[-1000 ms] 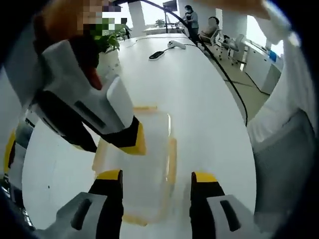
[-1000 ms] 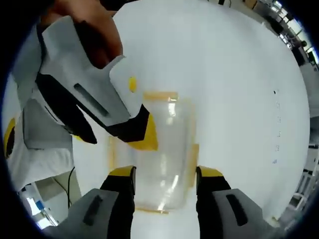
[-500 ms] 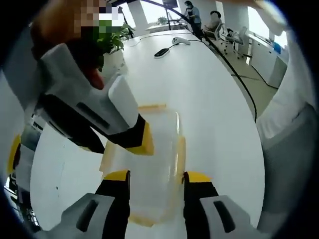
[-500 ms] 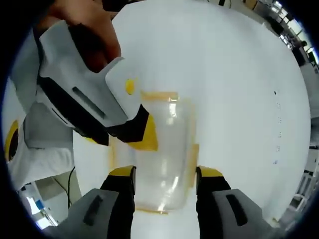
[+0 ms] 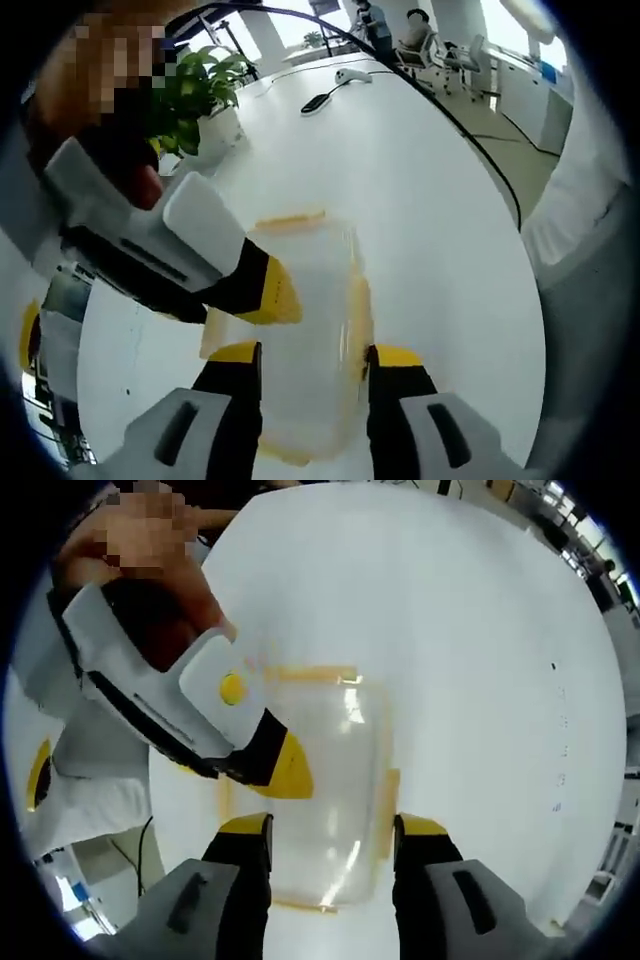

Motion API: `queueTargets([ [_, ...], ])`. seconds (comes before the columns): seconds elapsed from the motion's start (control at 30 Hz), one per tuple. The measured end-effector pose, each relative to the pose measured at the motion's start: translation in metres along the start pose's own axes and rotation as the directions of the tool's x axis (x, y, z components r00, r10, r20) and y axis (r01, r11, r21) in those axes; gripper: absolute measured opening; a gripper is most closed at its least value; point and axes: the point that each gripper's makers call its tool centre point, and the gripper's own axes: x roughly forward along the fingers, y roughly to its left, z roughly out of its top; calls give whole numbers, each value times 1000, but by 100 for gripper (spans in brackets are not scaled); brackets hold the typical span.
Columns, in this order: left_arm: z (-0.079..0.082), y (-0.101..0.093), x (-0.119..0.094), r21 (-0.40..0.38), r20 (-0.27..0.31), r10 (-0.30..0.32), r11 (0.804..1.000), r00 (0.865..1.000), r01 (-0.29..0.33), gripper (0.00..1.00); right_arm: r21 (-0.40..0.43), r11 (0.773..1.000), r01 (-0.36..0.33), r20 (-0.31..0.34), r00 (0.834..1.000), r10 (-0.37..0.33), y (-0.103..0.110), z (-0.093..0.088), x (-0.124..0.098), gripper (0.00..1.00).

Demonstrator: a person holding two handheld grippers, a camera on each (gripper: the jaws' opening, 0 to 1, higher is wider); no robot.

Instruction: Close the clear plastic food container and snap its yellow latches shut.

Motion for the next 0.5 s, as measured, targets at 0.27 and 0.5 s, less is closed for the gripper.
queueTargets([
  [0.27, -1, 0, 0, -1, 2, 16, 1000, 1000, -16, 34, 9, 1000, -9, 1, 1000, 9, 0, -1, 0, 44],
  [0.5, 0, -1, 0, 4, 14, 69, 998, 998, -69, 33, 13, 1000, -14, 1, 1000, 14, 0, 0, 0, 44],
])
